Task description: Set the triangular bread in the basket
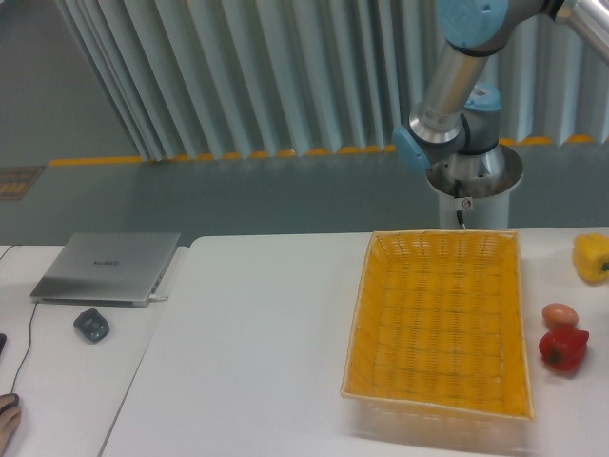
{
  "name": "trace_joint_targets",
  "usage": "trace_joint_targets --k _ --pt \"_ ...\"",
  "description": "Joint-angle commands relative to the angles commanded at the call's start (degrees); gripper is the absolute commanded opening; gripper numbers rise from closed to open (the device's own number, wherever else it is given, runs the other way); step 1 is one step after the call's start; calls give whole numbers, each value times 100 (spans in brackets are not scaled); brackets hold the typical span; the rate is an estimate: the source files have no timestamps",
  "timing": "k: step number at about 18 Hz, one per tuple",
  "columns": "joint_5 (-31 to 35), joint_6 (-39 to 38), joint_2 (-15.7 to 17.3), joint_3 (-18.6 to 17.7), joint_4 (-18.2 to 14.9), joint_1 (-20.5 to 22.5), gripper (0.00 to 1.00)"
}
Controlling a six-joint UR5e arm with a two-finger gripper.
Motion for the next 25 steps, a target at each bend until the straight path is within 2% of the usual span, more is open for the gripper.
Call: trace_joint_targets --k 1,2,11,15,21,22,25 --pt "9 26 0 9 0 0 4" --pt "18 26 0 9 0 9 0" --pt "18 61 9 26 0 9 0" --pt "-26 70 306 53 -105 44 0" --pt "-192 18 1211 53 -1175 -9 0" --pt "-297 -17 1265 53 -1308 -35 0" --pt "-456 -1086 1546 -9 -1660 -683 0"
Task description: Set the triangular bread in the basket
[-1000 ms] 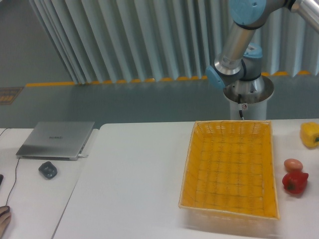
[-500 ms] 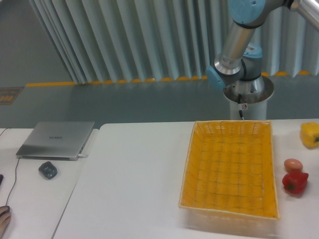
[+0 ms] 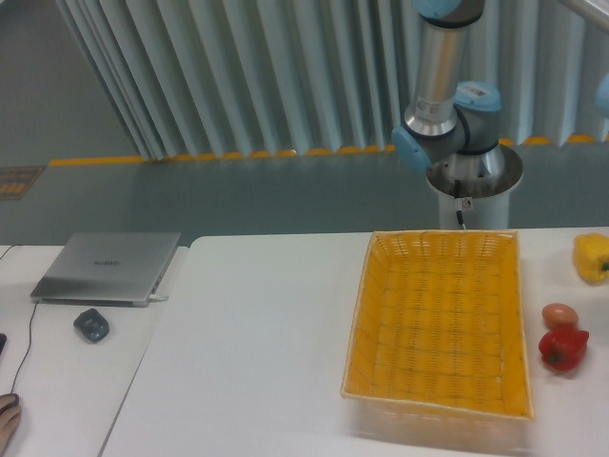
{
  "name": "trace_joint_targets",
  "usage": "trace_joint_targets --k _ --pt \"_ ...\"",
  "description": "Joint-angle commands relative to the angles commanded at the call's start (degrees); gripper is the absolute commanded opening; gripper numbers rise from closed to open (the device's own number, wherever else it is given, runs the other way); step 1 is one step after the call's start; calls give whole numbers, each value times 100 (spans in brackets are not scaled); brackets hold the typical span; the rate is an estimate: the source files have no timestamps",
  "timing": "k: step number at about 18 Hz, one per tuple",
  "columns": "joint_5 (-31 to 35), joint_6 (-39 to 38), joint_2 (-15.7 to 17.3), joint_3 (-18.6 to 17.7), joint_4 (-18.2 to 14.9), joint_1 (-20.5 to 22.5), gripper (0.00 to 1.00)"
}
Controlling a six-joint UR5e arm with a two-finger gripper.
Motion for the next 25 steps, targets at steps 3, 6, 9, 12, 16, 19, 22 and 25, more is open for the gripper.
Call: trace_joint_targets --k 3,6,9,12,16,19,22,25 --pt "-17 -793 88 -9 -115 -493 0" --pt "-70 -1758 115 -18 -150 -1046 0" --pt "-97 -2761 54 -18 -98 -1627 0" --pt "-105 -3755 -122 -18 42 -2216 0" --pt "-79 -4616 -333 -18 288 -2778 0" --pt "-79 -4715 -386 -18 386 -2841 0" --pt "-70 -4724 -421 -18 447 -2841 75" --pt "-35 -4724 -439 26 746 -2841 100"
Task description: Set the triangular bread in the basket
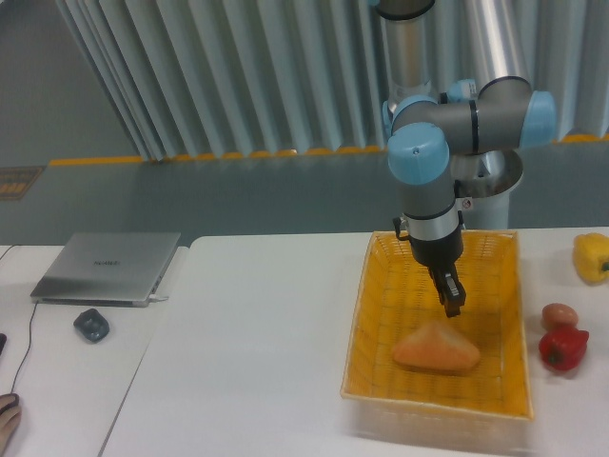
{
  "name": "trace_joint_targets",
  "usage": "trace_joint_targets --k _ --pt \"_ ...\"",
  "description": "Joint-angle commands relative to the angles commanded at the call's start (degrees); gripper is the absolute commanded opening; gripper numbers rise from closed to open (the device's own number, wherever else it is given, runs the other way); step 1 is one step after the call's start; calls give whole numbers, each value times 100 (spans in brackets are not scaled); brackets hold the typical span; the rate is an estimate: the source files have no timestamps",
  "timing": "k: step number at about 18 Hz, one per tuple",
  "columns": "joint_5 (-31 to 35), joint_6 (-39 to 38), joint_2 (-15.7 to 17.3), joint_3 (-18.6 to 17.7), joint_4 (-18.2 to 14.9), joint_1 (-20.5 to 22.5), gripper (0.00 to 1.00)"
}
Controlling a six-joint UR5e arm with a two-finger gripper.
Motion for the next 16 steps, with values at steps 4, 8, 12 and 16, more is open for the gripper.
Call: trace_joint_targets --k 4,8,12,16 --pt "9 26 62 -61 -35 70 100" --pt "35 8 70 -70 -53 254 100" --pt "27 742 193 -26 -570 833 100" --pt "27 1292 211 -17 -624 1142 100"
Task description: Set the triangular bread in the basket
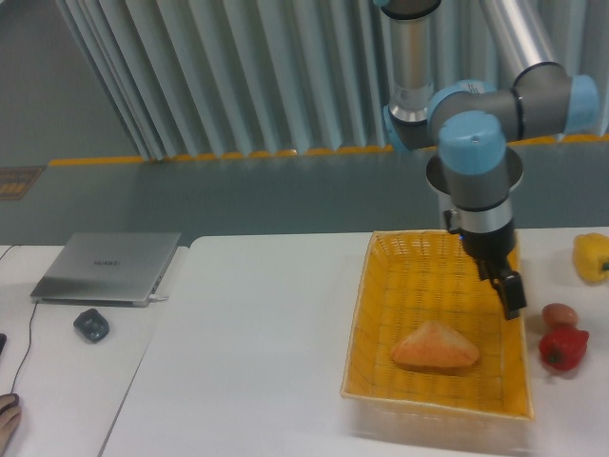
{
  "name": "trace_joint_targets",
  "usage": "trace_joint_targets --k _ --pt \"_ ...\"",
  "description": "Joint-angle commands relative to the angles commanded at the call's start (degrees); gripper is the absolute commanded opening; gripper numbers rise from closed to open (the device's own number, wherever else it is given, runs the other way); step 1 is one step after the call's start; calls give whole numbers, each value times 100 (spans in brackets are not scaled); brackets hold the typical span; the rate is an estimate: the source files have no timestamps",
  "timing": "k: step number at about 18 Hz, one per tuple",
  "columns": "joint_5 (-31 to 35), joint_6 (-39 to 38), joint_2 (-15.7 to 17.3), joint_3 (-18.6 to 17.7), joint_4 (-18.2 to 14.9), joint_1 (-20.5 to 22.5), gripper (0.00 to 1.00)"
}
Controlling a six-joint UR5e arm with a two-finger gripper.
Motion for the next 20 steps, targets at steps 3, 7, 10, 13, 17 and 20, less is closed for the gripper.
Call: trace_joint_targets --k 3,7,10,13,17,20 --pt "-44 437 -9 53 -17 343 100" --pt "-385 1379 -9 79 -52 686 100" --pt "-615 1686 -70 499 -569 826 100" --pt "-615 1977 -79 615 -703 984 100" --pt "-607 2539 -88 624 -721 1283 100" --pt "-615 2724 -149 615 -721 1442 100"
